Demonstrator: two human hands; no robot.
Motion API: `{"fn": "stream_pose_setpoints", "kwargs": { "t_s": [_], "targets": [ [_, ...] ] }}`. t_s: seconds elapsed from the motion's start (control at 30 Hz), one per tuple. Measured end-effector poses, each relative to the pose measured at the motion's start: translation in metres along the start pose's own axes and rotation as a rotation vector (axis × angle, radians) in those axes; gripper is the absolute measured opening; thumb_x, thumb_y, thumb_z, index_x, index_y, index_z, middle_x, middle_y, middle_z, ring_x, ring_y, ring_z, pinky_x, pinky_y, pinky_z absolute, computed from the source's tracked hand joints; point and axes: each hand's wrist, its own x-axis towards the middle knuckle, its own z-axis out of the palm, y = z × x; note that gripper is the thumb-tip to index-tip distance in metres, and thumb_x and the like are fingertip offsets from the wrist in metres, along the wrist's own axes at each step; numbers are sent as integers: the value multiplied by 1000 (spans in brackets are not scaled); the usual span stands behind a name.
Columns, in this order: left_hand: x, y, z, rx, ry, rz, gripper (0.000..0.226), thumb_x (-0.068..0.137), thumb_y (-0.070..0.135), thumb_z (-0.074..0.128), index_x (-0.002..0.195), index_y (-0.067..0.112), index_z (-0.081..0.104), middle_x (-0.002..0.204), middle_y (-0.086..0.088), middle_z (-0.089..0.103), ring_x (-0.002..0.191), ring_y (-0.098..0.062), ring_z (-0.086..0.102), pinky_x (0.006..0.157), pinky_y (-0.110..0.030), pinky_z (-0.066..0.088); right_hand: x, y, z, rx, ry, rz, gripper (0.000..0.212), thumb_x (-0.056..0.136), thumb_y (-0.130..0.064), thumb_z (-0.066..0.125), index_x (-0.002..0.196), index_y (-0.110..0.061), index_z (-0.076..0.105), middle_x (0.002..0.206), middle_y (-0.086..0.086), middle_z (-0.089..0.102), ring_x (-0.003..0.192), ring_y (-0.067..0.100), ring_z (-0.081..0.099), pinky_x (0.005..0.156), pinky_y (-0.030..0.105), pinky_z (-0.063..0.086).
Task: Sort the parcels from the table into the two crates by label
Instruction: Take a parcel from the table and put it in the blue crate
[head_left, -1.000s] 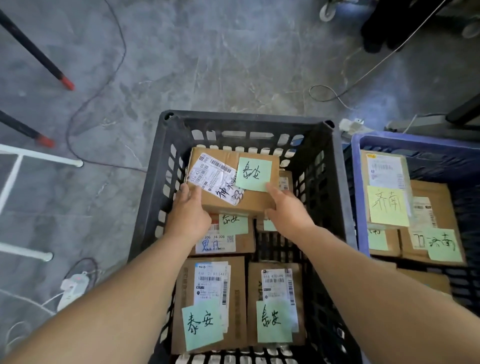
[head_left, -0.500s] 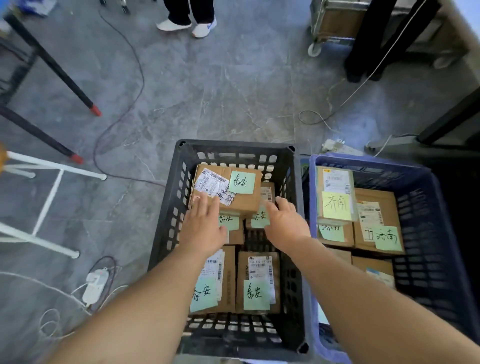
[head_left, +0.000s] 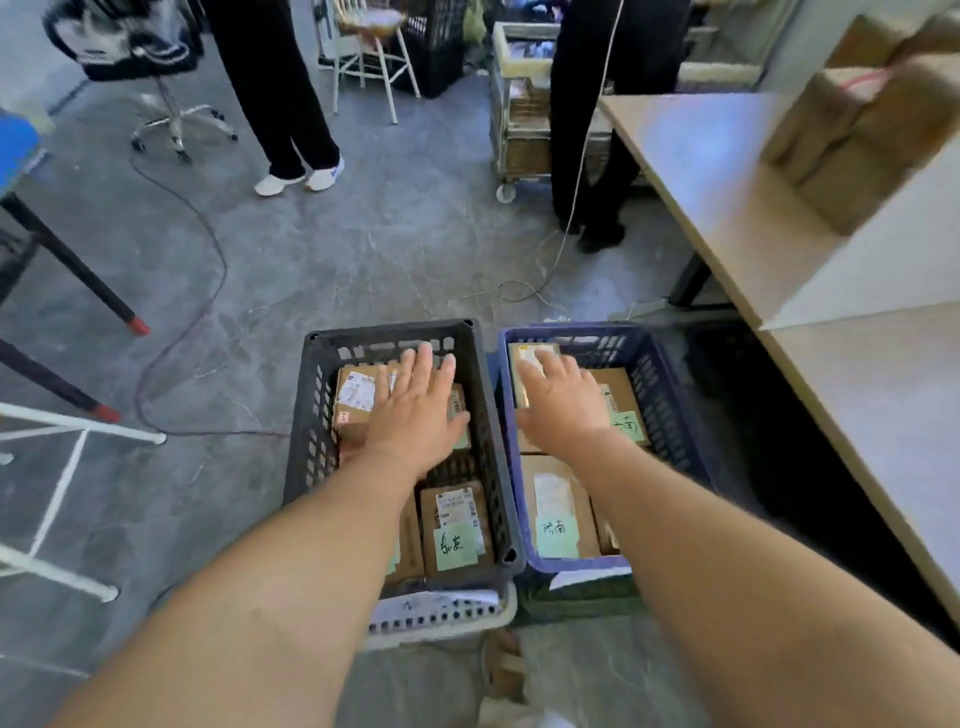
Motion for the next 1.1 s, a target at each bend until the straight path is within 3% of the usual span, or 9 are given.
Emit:
{"fn": "stream_pose_setpoints", "kwargs": {
  "t_s": [0.2,0.43,0.57,1.1],
  "targets": [
    [-41,43,-19,43,53,173,74,100,57,28,155,24,-8,161,-7,-18,149,-26,-15,119,-50,-9,-80,20,-18,-69,82,178,60,93,-42,53,146,-23,33,156,6,26,142,27,25,115,42,22],
    [-72,108,-32,33,108,370,73,99,59,26,156,25,-6,162,-9,-18,149,-28,-16,119,-51,-9,-179,55,-36,-84,170,379,66,94,-49,52,150,-26,25,158,8,20,145,28,17,117,44,17],
    [-95,164,-33,46,112,502,74,98,63,21,155,28,-8,162,-8,-18,149,-27,-16,119,-51,-8,-238,83,-40,-50,181,527,72,96,-56,44,154,-28,13,162,7,5,148,29,6,119,49,10],
    [-236,434,-9,125,94,913,77,94,68,12,152,28,-19,160,-8,-23,148,-27,-18,119,-52,-9,-505,230,-35,-68,224,957,69,96,-57,40,153,-28,14,162,10,7,148,30,10,118,53,12]
  ]
}}
